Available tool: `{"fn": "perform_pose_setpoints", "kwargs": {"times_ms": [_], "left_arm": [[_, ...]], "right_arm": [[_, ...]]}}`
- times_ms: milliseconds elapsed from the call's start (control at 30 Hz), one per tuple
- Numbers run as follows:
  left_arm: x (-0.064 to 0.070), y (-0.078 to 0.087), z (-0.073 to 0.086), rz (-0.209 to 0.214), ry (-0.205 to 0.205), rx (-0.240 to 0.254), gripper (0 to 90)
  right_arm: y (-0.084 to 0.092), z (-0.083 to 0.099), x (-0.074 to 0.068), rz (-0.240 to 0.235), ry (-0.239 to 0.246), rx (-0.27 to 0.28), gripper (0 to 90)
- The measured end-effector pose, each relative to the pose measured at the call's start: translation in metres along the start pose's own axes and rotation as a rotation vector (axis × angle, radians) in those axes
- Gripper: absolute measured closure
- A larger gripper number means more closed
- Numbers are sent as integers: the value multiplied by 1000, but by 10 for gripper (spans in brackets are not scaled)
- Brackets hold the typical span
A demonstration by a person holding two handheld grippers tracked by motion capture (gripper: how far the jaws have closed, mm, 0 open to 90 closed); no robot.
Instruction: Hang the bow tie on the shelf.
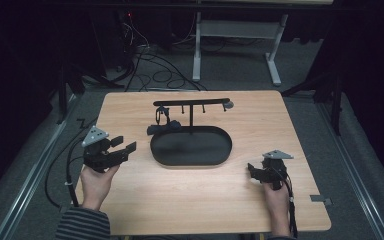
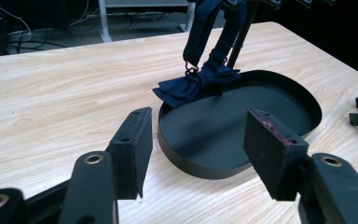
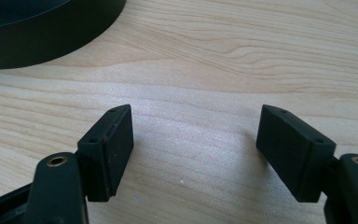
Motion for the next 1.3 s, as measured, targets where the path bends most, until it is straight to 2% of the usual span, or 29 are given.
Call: {"fn": "perform_pose_setpoints", "kwargs": {"times_ms": [467,1300], "left_arm": [[-5,-1,12,-2,20,-21,427],[2,-11,33,17,26,-76,423]], "right_arm": [[0,0,0,0,0,0,284],[0,0,0,0,0,0,284]]}}
Point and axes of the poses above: each handheld gripper's, and its own axes: y roughly backward along the jaws, z roughly out of its underside, x roughly to its right, the point moved 7 cm from there along -y, roughly forward along the jaws, and after that the axes turned 1 degree about -x, right-handed, at the moved point
